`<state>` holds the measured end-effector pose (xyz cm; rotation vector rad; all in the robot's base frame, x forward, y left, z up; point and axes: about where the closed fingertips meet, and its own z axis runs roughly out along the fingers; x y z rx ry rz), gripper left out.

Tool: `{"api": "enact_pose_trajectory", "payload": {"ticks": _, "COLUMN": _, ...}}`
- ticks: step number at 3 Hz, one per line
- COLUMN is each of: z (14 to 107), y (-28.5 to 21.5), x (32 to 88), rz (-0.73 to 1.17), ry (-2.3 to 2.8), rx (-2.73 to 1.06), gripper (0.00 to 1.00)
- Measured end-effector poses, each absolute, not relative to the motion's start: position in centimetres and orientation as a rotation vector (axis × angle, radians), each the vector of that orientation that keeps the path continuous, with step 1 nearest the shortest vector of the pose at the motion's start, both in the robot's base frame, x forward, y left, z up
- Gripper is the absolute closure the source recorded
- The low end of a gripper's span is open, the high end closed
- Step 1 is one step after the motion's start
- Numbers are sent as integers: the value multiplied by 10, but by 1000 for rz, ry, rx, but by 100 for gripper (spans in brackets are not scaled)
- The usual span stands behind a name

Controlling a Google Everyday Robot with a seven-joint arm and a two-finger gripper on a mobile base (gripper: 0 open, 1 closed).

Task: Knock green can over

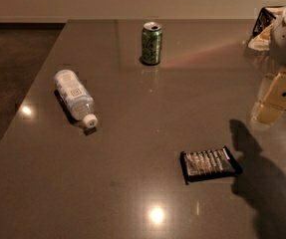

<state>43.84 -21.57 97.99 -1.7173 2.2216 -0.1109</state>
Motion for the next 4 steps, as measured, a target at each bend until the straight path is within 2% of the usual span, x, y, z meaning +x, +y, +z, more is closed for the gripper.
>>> {"api": "enact_pose_trajectory", "payload": {"ticks": 2, "z": 978, "y": -210, "x": 453, "rz": -97, "ry": 2227, "rx": -1676, "gripper": 0}}
{"api": "enact_pose_trajectory", "payload": {"ticks": 4, "z": 957, "y": -197, "x": 521, "rz": -19, "ry": 2289, "rx": -1519, "gripper": 0}}
